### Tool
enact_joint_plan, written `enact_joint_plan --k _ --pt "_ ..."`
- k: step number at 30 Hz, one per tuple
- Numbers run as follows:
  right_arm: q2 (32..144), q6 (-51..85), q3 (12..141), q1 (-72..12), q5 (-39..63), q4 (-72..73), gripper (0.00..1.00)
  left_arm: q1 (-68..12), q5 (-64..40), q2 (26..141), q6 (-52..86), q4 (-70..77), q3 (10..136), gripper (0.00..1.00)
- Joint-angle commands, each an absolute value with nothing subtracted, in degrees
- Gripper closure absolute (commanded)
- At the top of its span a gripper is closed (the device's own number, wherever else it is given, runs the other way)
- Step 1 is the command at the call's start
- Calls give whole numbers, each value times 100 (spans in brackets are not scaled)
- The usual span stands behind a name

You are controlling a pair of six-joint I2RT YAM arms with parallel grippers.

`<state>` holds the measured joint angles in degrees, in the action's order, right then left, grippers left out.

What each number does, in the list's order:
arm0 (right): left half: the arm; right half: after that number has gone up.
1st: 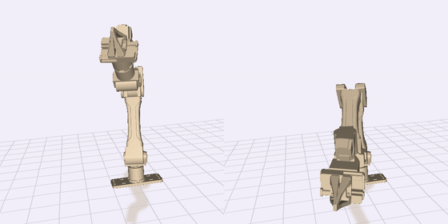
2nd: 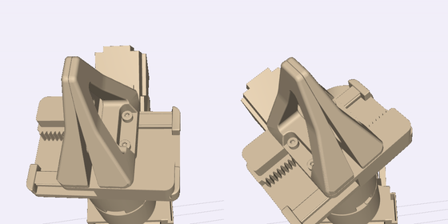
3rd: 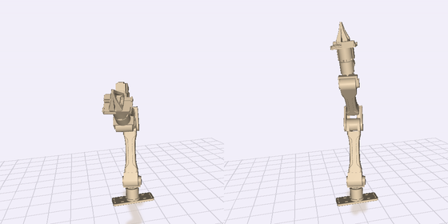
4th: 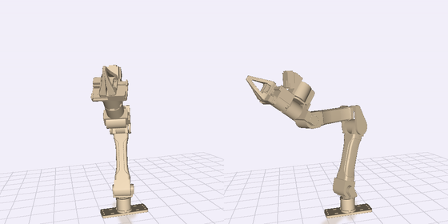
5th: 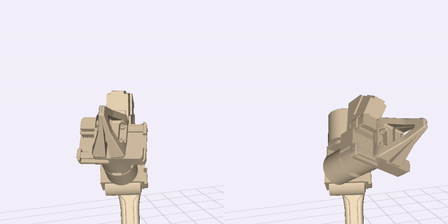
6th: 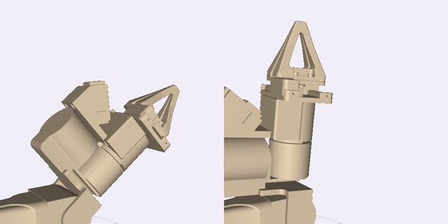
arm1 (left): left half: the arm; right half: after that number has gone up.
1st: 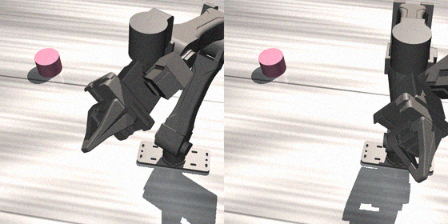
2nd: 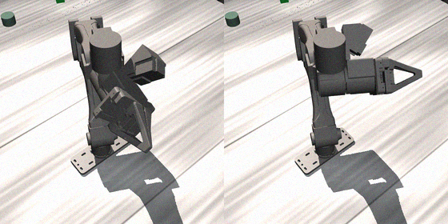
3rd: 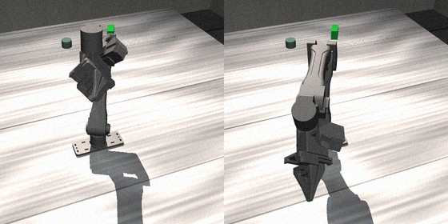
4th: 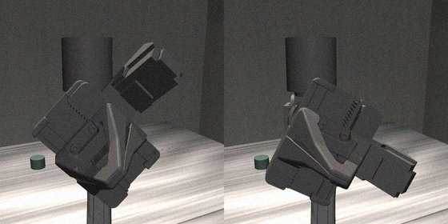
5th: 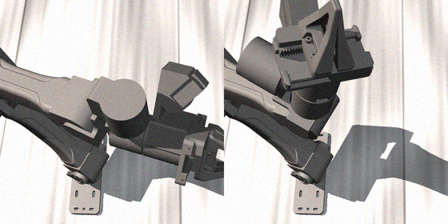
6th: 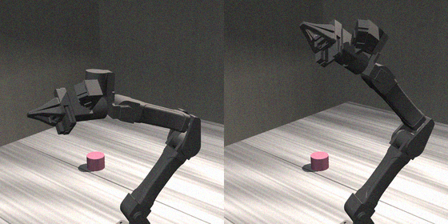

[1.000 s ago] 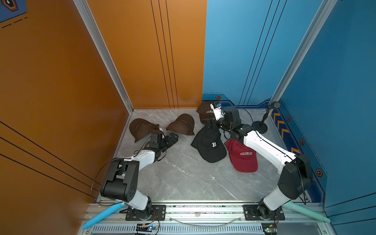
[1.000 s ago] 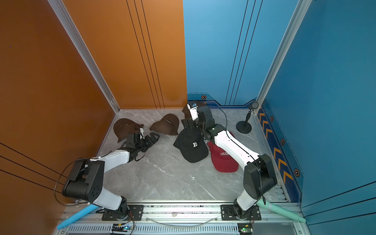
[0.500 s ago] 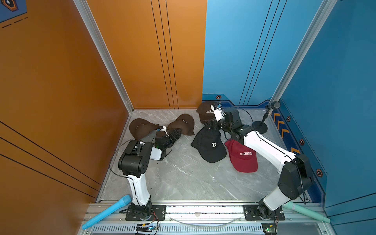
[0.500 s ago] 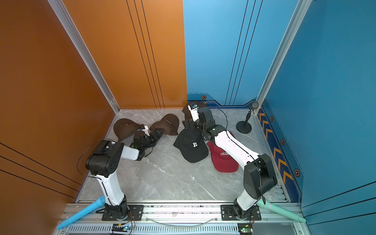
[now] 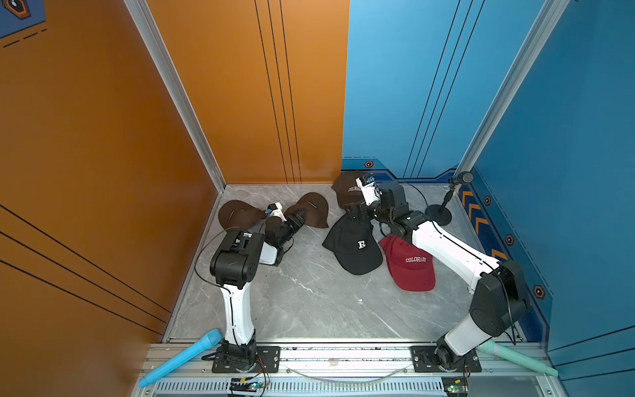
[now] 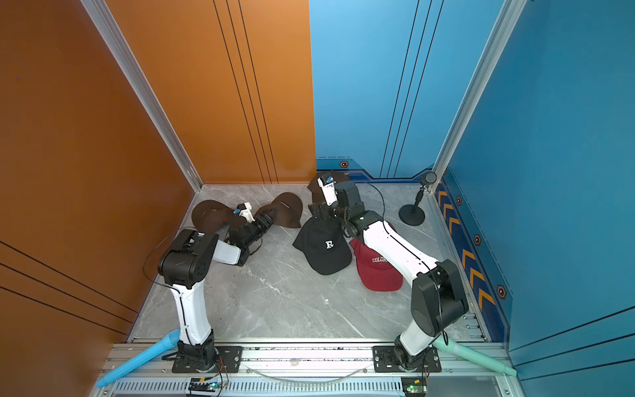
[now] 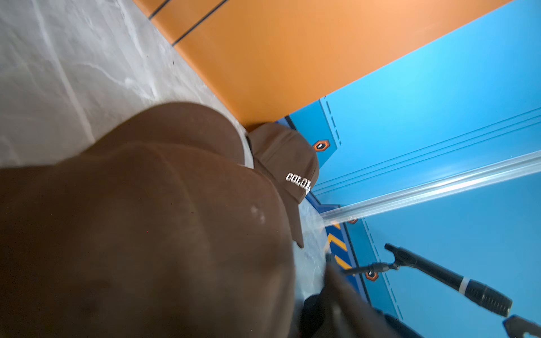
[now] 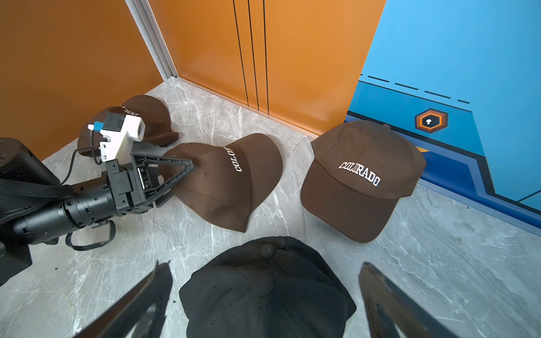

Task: Stack the baseball caps by color
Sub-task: Pick up the baseball cap from the center of the board.

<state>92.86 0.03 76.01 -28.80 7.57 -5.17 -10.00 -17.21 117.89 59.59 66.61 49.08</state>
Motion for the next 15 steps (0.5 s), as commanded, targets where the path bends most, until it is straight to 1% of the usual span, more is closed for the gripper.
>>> enact_joint_plan --k 1,2,3,4,10,13,15 --pt "9139 -77 7475 -2825 852 -591 0 -925 -1816 11818 5919 7048 5001 75" --pt "9118 -74 7461 -2814 851 -591 0 -908 -1811 11770 5908 7049 4952 88" --pt "9107 -74 7444 -2812 853 -593 0 -884 -1806 11711 5898 7055 4907 97" --pt "9096 -70 7445 -2811 852 -592 0 -845 -1782 11610 5877 7058 4836 100" --pt "8958 -79 7359 -2798 866 -607 0 -416 -2041 10556 5571 6623 4422 100" --pt "8849 -79 7293 -2804 888 -606 0 -196 -2488 9643 5115 5525 4430 100" --pt "8745 -70 7232 -2808 894 -595 0 -117 -2949 8987 4617 4273 4628 100"
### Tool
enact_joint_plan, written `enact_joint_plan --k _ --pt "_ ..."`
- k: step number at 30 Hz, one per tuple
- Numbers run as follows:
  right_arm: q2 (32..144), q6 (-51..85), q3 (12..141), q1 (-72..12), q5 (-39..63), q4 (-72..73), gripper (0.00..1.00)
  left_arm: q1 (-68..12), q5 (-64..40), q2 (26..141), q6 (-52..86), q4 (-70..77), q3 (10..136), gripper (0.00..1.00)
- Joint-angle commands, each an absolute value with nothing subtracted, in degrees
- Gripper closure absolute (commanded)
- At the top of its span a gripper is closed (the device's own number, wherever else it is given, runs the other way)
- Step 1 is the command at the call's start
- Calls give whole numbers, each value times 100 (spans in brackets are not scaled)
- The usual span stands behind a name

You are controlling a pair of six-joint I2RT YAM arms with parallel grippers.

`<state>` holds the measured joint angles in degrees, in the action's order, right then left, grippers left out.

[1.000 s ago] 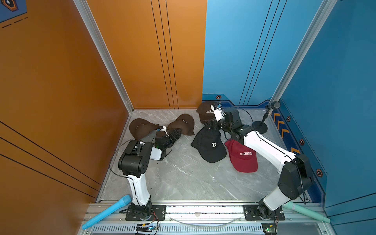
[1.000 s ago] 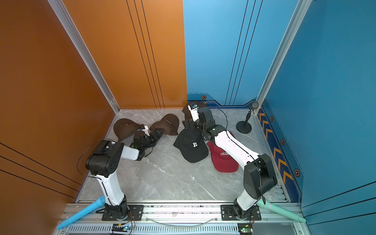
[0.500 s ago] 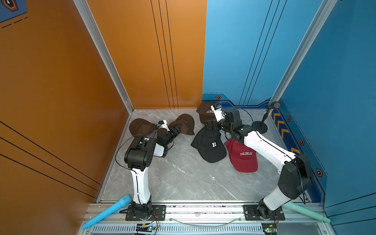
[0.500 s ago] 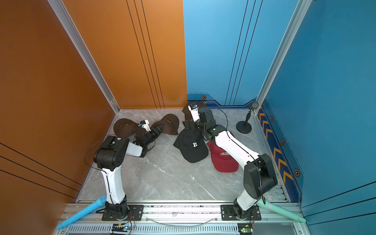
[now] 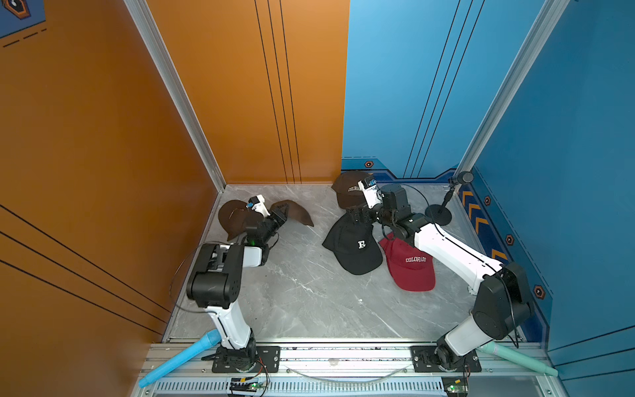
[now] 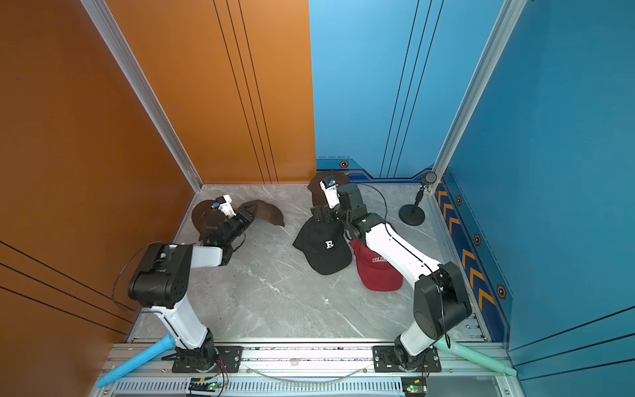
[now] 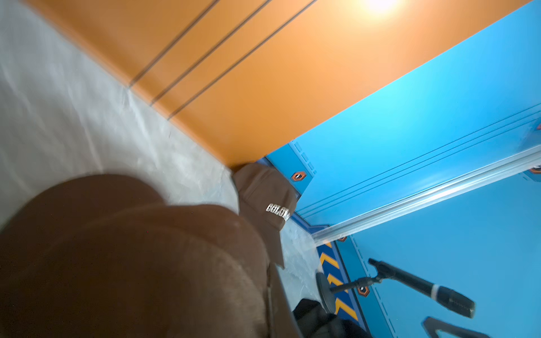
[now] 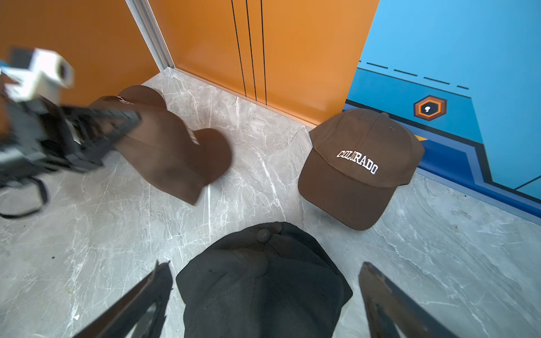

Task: Stack the baseball caps by color
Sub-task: Pick up the baseball cap from the center of the board.

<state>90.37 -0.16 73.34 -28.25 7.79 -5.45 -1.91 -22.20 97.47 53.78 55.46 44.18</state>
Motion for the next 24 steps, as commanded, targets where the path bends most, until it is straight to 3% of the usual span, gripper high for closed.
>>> enact_joint_plan --k 1,5,8,12,15,18,24 --pt "8676 -70 7184 -2812 896 -602 0 -106 -3252 8653 4315 3452 4792 100" --pt "8336 -88 6915 -2810 886 -586 0 -293 -3621 7454 3007 519 5332 100" --pt "8111 -80 6685 -2798 887 -560 0 -439 -3819 6773 2561 -631 5470 100" --pt "7844 -126 6454 -2803 1130 -570 0 -558 -4814 6334 2346 -1336 5365 100" --pt "7641 -369 6257 -2801 1875 -589 0 -795 -5391 6398 2163 -1634 5144 100" --pt "7447 -764 6118 -2848 2932 -708 0 -1241 -5409 6587 2018 -1726 4888 100" --pt "7362 -1278 6144 -3141 3415 -1111 0 -1731 -5497 6436 1956 -1716 4613 100"
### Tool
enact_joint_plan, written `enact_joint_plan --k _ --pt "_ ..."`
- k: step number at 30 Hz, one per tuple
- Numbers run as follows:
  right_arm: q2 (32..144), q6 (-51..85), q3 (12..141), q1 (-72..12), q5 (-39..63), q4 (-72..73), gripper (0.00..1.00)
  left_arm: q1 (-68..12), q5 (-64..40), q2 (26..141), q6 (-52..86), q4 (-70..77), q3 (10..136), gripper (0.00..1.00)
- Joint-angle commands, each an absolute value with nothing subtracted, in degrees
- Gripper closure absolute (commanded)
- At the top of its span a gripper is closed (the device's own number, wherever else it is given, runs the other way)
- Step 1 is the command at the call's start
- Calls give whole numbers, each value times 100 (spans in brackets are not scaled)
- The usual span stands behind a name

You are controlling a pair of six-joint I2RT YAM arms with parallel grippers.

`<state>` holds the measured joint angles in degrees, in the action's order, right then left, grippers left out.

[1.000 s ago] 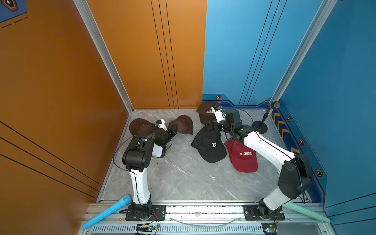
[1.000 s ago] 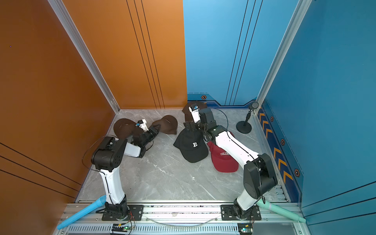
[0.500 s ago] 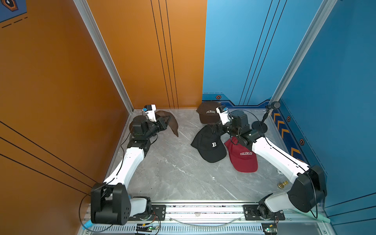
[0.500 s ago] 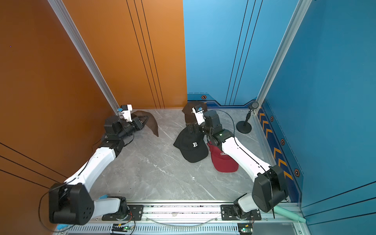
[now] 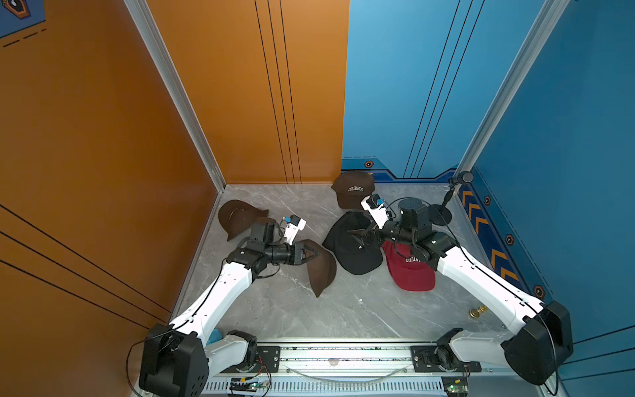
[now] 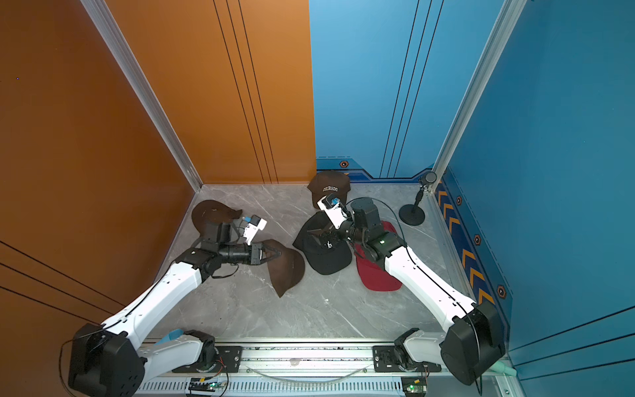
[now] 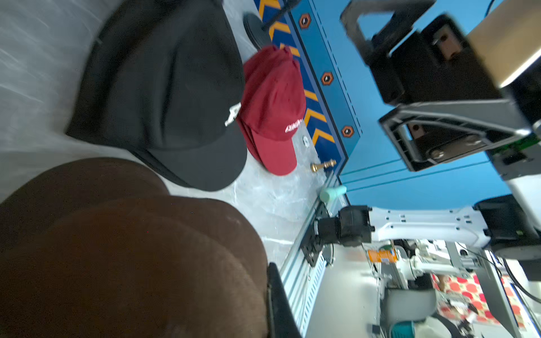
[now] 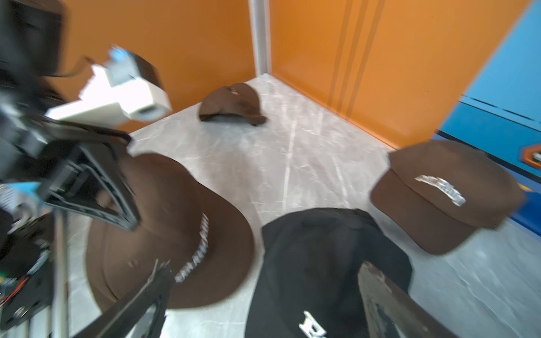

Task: Stack the baseball caps by color
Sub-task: Pick up the baseball cap from the center of the board, then place the baseball cap at the center of the board.

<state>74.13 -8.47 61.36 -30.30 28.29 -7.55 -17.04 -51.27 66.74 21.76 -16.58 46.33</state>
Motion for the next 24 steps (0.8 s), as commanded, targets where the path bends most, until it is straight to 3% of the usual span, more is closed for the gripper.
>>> enact_joint_plan --k 1,6,11,16,19,20,24 --pt "7410 -1354 6182 -3185 3515 -1188 0 -1715 -5575 6336 1981 -1718 4565 100" --pt "7653 -1939 6235 -3543 4160 -1392 0 -1485 -5672 6081 1690 -2367 4505 100" --pt "8137 -2395 6499 -3964 3936 -1726 0 -1203 -5089 6341 1494 -2976 4513 99" --pt "8696 -2587 6877 -4268 3817 -1996 0 -828 -4447 6749 1497 -3291 4586 74" --pt "8909 -2626 6980 -4345 3814 -1920 0 -818 -4177 6801 1461 -3425 4633 30" --pt "8989 -2628 7015 -4358 3818 -1894 0 -817 -4076 6785 1447 -3472 4647 22" --pt "9307 -2767 7198 -4442 3869 -1937 0 -766 -3589 6652 1383 -3698 4721 15"
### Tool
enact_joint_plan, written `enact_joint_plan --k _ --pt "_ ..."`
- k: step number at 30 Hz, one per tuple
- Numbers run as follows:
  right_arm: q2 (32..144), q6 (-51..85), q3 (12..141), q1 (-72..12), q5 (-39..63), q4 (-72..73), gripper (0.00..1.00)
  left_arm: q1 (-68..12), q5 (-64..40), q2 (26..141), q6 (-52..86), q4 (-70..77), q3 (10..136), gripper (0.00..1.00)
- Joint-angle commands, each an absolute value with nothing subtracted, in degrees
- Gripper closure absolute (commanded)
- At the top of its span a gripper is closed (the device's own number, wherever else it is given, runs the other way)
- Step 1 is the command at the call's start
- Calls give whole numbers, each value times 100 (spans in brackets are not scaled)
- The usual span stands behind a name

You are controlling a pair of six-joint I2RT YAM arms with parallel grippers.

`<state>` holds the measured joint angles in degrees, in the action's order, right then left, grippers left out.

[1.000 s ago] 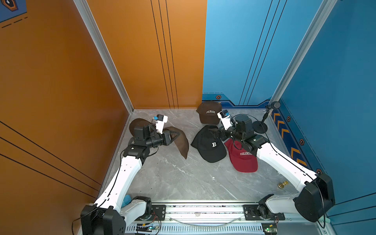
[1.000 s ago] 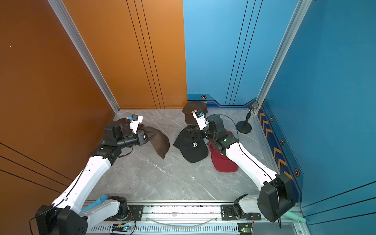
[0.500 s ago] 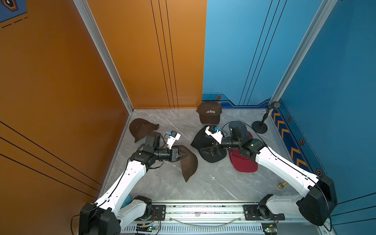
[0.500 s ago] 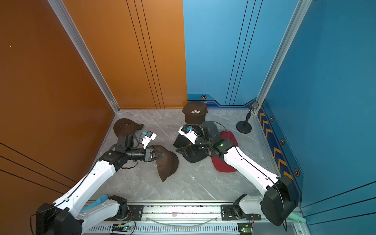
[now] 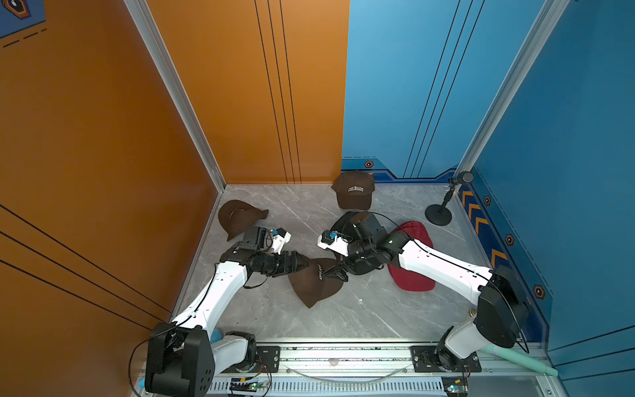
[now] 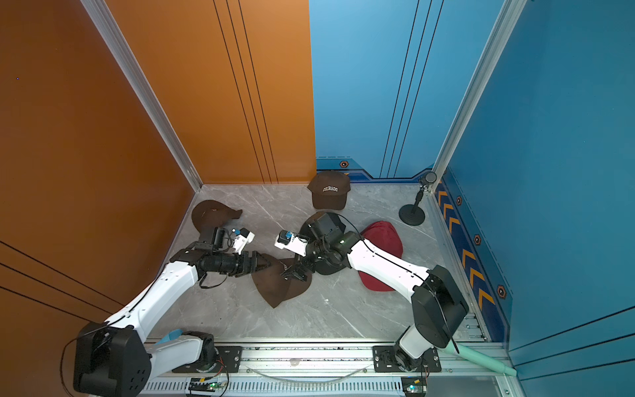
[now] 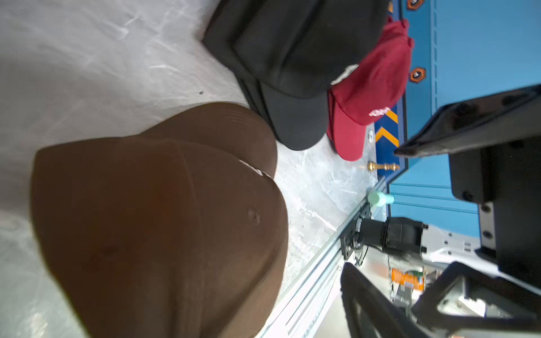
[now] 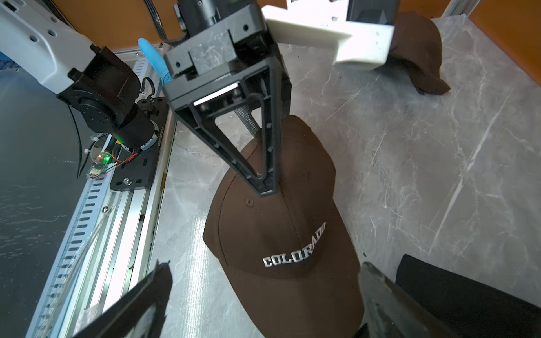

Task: Stack the baseball caps by color
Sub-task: Place the baseball cap at the center of the board.

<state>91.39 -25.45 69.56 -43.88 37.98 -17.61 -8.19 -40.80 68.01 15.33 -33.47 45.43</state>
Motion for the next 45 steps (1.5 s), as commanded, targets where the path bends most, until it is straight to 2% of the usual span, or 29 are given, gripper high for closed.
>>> enact_joint_plan --k 1,5,9,13,19,23,28,40,45 --pt "9374 -2840 7244 -4477 3882 -1979 0 -743 -3432 6582 1363 -3751 4761 9" --pt "9748 -3182 7487 -4634 3819 -2104 0 -615 -2179 6064 1173 -4191 5206 1" --pt "10218 -3319 7913 -4754 3851 -2233 0 -484 -1048 5172 1117 -4095 5384 2" --pt "10618 -3490 8312 -4957 3749 -2328 0 -436 -547 4665 1048 -4091 5283 2" --pt "11242 -3674 8916 -5236 3626 -2479 0 -287 -71 4664 1311 -4175 4901 2" --pt "11616 -3683 9267 -5337 3559 -2529 0 -11 -165 4576 1364 -4168 4768 2" --pt "11847 -3691 9546 -5379 3440 -2589 0 262 -1190 4776 1226 -4310 4628 2" --pt "12424 -3683 9815 -5418 2551 -2342 0 273 -1250 5108 1573 -4192 4504 2" --pt "12542 -3583 9980 -5409 2390 -2378 7 253 -1248 5061 1582 -4174 4476 2"
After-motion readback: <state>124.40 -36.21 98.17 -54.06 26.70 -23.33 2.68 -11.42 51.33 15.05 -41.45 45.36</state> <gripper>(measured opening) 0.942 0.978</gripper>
